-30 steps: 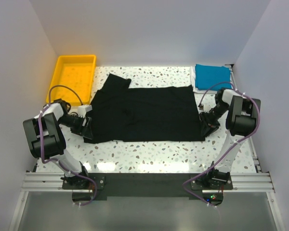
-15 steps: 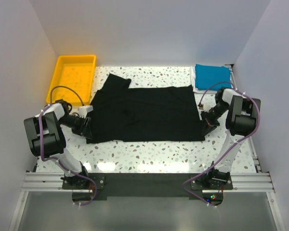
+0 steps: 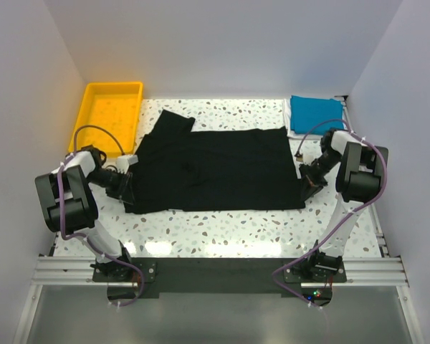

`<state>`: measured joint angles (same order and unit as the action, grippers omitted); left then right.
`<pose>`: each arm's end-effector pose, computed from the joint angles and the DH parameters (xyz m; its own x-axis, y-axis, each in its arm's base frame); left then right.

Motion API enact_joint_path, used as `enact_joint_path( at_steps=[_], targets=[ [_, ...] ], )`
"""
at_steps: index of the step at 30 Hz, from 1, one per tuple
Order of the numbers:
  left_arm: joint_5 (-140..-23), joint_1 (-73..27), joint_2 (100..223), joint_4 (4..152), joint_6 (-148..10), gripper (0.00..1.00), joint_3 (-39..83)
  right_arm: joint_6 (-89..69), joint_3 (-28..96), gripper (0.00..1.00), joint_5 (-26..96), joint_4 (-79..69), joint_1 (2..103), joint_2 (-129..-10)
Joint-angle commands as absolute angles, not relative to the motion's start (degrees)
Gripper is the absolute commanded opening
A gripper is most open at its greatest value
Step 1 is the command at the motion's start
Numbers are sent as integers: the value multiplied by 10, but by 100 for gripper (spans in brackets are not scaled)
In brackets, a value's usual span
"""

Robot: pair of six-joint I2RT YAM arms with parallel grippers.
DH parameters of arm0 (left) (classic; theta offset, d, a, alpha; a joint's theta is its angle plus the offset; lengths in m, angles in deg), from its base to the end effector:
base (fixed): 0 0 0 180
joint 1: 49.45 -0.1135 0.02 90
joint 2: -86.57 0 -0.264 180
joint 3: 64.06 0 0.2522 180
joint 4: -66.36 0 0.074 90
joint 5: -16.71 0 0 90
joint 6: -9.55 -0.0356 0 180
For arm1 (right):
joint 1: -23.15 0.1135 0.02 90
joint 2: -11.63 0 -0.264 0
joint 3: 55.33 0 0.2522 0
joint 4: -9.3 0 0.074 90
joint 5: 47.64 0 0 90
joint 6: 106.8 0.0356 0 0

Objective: Fold and stack the t-shirts
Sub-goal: Fold the tshirt

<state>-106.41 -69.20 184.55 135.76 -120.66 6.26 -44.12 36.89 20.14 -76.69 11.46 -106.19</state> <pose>0.2581 0.0720 0.1548 -0.9368 0.2381 -0.2562 0.3386 0.8012 -0.4935 0.3271 -0.0539 0.1386 -0.9576 -0.2357 0.1655 -0.1302 0.8668 0.4813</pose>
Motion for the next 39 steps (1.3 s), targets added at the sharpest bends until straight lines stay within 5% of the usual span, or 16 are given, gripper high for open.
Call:
enact_joint_path(
  at_steps=[1, 2, 3, 9, 17, 25, 28, 32, 39],
  targets=[
    [-1064, -692, 1840, 1379, -1224, 24, 102, -454, 402, 0, 198, -788, 112, -1032],
    [-1062, -692, 1838, 1380, -1224, 41, 104, -454, 404, 0, 197, -790, 112, -1033],
    [-1062, -691, 1837, 1380, -1223, 47, 105, -454, 410, 0, 192, -791, 112, -1036],
    [-1070, -690, 1843, 1375, -1223, 52, 100, -455, 404, 0, 187, -792, 111, -1042],
    [-1084, -682, 1847, 1374, -1225, 37, 94, -455, 404, 0, 190, -794, 112, -1043],
    [-1089, -678, 1841, 1376, -1226, 36, 95, -456, 404, 0, 190, -796, 112, -1046],
    [-1088, -677, 1847, 1378, -1226, 27, 94, -456, 405, 0, 190, -796, 111, -1046],
    [-1082, -681, 1848, 1387, -1226, 2, 104, -461, 407, 0, 196, -798, 111, -1041],
    [-1089, -691, 1833, 1450, -1269, 0, 131, -478, 424, 0, 208, -819, 108, -1026]
  ],
)
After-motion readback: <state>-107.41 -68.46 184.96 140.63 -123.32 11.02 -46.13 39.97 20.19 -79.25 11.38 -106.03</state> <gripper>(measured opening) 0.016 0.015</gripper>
